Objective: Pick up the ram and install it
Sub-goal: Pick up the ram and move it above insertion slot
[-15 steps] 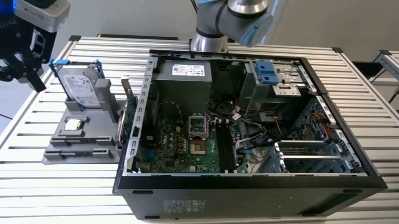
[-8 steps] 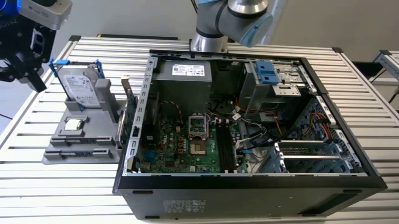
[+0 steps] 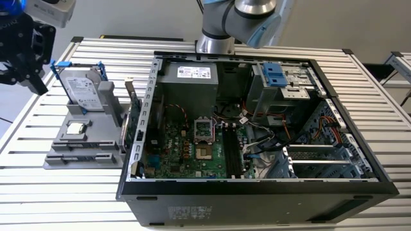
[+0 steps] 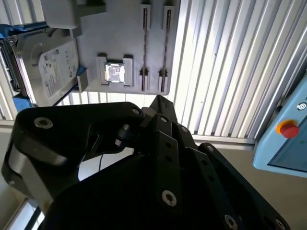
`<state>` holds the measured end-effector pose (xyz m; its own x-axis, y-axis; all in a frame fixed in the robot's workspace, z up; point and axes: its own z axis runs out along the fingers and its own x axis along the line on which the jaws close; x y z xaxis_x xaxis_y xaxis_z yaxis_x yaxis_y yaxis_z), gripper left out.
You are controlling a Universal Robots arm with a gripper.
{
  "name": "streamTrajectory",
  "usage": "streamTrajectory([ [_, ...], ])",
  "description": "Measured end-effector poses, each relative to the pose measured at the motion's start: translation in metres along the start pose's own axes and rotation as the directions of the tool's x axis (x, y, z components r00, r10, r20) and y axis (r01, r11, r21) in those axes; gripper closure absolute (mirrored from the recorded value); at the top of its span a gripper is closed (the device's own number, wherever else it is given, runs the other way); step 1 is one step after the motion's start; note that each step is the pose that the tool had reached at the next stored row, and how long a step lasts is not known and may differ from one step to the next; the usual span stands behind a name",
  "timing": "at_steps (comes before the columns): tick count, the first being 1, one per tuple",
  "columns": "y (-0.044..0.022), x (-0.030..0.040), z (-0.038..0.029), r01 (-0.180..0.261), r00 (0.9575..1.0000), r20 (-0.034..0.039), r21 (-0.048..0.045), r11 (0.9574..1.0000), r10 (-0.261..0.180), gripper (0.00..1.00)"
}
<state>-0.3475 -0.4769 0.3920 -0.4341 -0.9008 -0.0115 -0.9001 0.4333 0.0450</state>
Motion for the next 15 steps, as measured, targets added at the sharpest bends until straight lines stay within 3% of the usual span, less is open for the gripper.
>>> streamTrajectory([
  [5, 0.0001, -0.0001, 0.0, 0.058, 0.9983, -0.0026, -0.0007, 0.9983, -0.058, 1.0],
  [9, 0.0001, -0.0001, 0.0001, 0.11, 0.994, -0.0047, -0.0015, 0.994, -0.11, 1.0],
  [15, 0.0001, -0.0001, 0.0001, 0.199, 0.98, -0.0087, -0.0032, 0.98, -0.199, 1.0],
])
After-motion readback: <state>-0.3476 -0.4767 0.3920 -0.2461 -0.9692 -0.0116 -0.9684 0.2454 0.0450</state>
